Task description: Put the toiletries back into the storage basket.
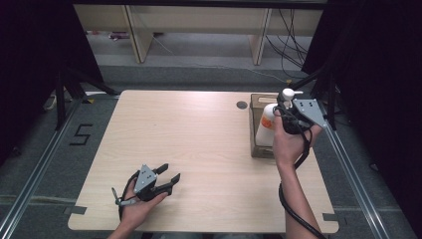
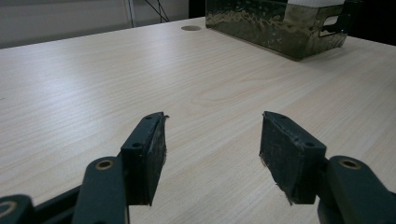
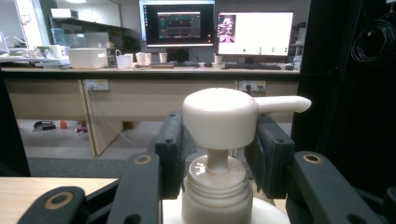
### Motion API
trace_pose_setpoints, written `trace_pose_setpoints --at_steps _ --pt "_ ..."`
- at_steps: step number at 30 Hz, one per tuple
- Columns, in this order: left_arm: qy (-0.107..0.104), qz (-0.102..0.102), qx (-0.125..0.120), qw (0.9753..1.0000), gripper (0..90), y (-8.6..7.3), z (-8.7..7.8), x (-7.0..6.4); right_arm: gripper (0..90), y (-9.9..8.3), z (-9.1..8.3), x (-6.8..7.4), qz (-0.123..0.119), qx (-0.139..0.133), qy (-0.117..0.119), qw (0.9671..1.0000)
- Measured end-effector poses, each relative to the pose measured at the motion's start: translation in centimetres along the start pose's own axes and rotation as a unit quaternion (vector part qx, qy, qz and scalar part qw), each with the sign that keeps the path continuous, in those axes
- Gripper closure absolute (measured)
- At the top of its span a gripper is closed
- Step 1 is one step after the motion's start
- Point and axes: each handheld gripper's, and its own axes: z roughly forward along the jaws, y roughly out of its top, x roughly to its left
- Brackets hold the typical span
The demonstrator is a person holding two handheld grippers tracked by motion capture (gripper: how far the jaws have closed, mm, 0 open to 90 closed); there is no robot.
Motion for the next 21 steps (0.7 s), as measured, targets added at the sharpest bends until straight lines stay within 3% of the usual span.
trace_pose_setpoints --at_steps 21 --pt "-0.001 0.001 0.001 1.0000 40.0 0.0 0.0 0.0 60.6 -2.1 -0.1 0.0 -0.005 0.025 0.001 0.9997"
